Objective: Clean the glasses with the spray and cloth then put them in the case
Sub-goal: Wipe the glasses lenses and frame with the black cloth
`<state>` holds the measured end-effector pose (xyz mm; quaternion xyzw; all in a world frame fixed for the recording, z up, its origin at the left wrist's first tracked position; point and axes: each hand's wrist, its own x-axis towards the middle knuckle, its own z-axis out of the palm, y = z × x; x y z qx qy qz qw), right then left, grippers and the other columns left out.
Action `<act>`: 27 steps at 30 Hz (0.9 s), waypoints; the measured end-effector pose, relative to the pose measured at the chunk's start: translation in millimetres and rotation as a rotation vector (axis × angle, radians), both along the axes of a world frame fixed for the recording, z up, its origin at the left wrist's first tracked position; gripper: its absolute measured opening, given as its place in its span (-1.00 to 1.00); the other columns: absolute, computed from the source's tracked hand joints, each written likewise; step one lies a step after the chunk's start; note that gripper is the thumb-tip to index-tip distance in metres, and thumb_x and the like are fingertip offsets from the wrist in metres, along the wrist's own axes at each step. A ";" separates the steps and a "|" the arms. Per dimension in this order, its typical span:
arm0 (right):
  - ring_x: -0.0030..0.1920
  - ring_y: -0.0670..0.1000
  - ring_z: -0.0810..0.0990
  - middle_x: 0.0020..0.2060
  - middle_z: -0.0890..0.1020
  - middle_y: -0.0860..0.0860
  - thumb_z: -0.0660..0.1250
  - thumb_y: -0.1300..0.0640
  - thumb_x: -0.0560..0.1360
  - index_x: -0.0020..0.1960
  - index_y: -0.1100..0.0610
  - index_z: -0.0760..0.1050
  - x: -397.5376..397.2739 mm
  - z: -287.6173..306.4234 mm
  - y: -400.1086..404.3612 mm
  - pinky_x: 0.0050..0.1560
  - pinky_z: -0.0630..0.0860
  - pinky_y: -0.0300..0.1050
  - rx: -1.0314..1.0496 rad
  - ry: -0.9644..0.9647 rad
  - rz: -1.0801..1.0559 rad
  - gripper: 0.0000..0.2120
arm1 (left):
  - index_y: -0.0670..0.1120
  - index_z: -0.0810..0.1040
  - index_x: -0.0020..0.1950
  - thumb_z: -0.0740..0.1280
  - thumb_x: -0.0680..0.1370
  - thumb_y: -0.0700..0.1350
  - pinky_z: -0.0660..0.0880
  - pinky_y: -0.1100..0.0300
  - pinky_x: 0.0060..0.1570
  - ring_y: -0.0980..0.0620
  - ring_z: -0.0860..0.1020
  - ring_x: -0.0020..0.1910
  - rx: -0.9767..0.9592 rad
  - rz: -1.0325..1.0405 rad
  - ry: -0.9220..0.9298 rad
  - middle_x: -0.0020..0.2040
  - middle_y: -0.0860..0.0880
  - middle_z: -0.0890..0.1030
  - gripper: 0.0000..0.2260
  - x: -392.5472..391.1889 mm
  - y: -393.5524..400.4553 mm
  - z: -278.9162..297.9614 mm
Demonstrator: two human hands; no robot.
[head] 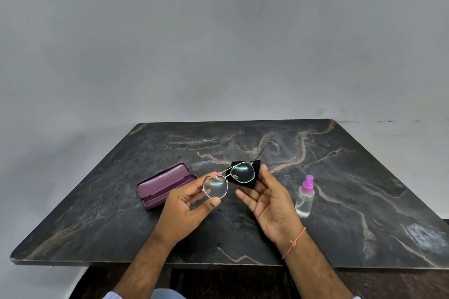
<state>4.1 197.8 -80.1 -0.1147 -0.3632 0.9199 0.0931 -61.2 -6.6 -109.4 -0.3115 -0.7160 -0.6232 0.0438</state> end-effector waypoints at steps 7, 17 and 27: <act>-0.04 0.15 0.81 0.06 0.78 0.26 0.37 0.16 0.64 0.14 0.26 0.69 0.7 0.0 -1.0 -0.05 0.76 -0.01 0.042 0.010 -0.020 -0.80 | 0.07 0.53 0.56 0.49 0.62 -0.25 0.55 0.14 0.46 0.15 0.53 0.54 -0.116 -0.037 0.066 0.48 0.20 0.62 -0.47 -3.9 -2.1 0.7; 0.01 0.25 0.81 0.10 0.75 0.34 0.41 0.11 0.57 0.23 0.34 0.64 3.4 -0.3 -0.4 -0.05 0.76 -0.02 0.061 0.010 0.020 -0.65 | 0.04 0.56 0.55 0.63 0.50 -0.05 0.61 -0.10 0.43 0.15 0.59 0.48 -0.130 0.072 0.193 0.48 0.20 0.62 -0.38 4.5 -0.4 4.2; -0.07 0.19 0.81 -0.09 0.80 0.19 0.44 0.19 0.50 -0.03 0.22 0.76 5.2 1.4 -2.4 -0.15 0.77 0.04 0.051 -0.022 0.118 -0.85 | -0.07 0.62 0.46 0.63 0.47 -0.13 0.63 -0.01 0.39 0.04 0.67 0.40 0.022 0.101 0.122 0.42 0.11 0.68 -0.45 4.7 0.1 5.3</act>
